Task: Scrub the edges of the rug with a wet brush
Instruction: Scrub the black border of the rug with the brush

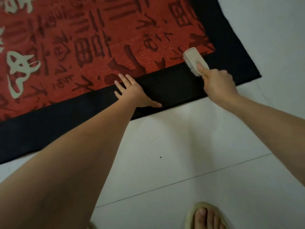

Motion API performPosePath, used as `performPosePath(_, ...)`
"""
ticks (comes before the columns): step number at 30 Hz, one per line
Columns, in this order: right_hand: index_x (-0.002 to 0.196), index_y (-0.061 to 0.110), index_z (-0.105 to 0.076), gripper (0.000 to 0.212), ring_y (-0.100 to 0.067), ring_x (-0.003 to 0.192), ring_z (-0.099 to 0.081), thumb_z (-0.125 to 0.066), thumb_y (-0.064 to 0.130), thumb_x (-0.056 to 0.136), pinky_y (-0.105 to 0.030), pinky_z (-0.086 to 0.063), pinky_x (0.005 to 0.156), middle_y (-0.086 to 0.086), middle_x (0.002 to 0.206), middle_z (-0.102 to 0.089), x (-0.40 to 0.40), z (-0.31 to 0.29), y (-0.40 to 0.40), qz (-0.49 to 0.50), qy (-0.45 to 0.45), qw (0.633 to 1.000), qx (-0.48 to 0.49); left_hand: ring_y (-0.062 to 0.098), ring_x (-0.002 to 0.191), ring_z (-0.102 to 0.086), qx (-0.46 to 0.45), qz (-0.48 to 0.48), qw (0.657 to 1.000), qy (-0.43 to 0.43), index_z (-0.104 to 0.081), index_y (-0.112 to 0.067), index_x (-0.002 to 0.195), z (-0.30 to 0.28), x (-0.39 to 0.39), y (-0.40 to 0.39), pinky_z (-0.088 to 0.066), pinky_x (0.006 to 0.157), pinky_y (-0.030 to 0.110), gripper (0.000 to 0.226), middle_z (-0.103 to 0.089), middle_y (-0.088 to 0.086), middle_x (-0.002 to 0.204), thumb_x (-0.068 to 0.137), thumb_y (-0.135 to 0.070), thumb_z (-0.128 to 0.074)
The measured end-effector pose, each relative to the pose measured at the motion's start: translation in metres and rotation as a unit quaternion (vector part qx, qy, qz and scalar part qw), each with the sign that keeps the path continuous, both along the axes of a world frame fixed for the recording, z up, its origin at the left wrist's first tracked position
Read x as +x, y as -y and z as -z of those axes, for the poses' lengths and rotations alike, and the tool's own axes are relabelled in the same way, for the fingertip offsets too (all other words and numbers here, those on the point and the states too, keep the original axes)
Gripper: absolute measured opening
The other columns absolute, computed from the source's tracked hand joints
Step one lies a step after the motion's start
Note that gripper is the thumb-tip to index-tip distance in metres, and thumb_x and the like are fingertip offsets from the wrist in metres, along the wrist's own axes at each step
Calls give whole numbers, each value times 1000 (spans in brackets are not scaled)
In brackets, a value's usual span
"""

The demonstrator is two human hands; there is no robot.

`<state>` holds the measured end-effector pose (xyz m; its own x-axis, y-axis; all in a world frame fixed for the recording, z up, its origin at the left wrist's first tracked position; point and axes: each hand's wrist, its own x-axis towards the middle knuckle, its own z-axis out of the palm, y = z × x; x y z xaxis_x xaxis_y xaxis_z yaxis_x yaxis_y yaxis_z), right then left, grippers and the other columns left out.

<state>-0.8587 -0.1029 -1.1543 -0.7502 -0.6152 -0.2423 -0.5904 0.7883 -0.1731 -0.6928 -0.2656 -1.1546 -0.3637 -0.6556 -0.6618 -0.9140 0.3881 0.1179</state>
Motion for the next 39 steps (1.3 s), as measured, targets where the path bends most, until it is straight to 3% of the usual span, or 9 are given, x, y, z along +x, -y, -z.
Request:
performPosePath(7, 149, 45, -23, 59, -44, 98, -58, -31, 13, 100, -45, -47, 81, -23, 108, -60, 99, 9, 30, -211, 66, 975, -19, 29, 148, 21, -52, 27, 992, -113, 16, -3, 152, 18, 35, 2, 4, 121, 44, 146, 25, 14, 160, 62, -73, -74)
performPosePath(11, 149, 32, -34, 54, -49, 97, -56, -36, 9, 100, -50, -46, 84, -32, 108, -61, 36, 5, -7, -16, -8, 1000, -7, 29, 147, 23, -89, 16, 992, -93, 19, -15, 154, 26, 74, 0, 10, 118, 48, 142, 26, 6, 160, 60, -88, -59)
performPosePath(17, 149, 41, -27, 57, -42, 90, -56, -34, 14, 100, -43, -44, 79, -21, 101, -61, 164, 10, 40, -204, 112, 972, -33, 27, 147, 25, -104, -5, 984, -148, 19, -11, 153, 39, 89, 0, 16, 118, 53, 143, 27, 4, 160, 62, -83, -63)
performPosePath(22, 148, 38, -31, 53, -44, 95, -56, -36, 15, 101, -48, -47, 85, -28, 107, -62, 107, 3, 5, -26, 53, 998, -23, 27, 146, 27, -95, 37, 983, -154, 22, -10, 152, 39, 96, -2, 15, 118, 48, 152, 28, 7, 160, 54, -89, -63)
performPosePath(24, 150, 39, -26, 57, -44, 97, -56, -33, 13, 99, -46, -46, 84, -27, 111, -61, 150, 7, 22, -91, 78, 992, -29, 27, 146, 27, -93, 38, 982, -161, 21, -10, 152, 40, 96, -1, 17, 116, 46, 149, 28, 7, 159, 56, -88, -61)
performPosePath(28, 149, 46, -18, 62, -44, 93, -58, -34, 12, 99, -45, -47, 78, -25, 107, -61, 157, 13, 23, -175, 70, 982, -15, 25, 146, 28, -49, 47, 984, -163, 19, -10, 153, 38, 101, 10, 21, 113, 42, 135, 30, 7, 158, 69, -80, -61)
performPosePath(32, 149, 42, -26, 55, -46, 97, -55, -33, 14, 102, -48, -49, 85, -29, 113, -58, 123, -3, -7, -17, 54, 998, -21, 23, 146, 26, -33, 89, 978, -188, 14, -13, 154, 41, 116, 18, 17, 117, 39, 91, 27, 8, 160, 98, -50, -47)
performPosePath(36, 150, 46, -17, 54, -40, 89, -58, -29, 19, 104, -40, -43, 72, -21, 100, -60, 195, 6, 24, -151, 121, 981, -11, 24, 146, 27, -30, 102, 979, -174, 15, -10, 154, 40, 116, 19, 17, 116, 38, 95, 28, 9, 159, 96, -43, -52)
performPosePath(39, 150, 43, -22, 55, -44, 90, -58, -31, 16, 102, -43, -45, 72, -26, 101, -61, 153, 10, 5, -128, 46, 991, -4, 25, 146, 27, -15, 106, 979, -172, 15, -10, 153, 37, 118, 21, 17, 116, 37, 94, 28, 10, 159, 96, -34, -55)
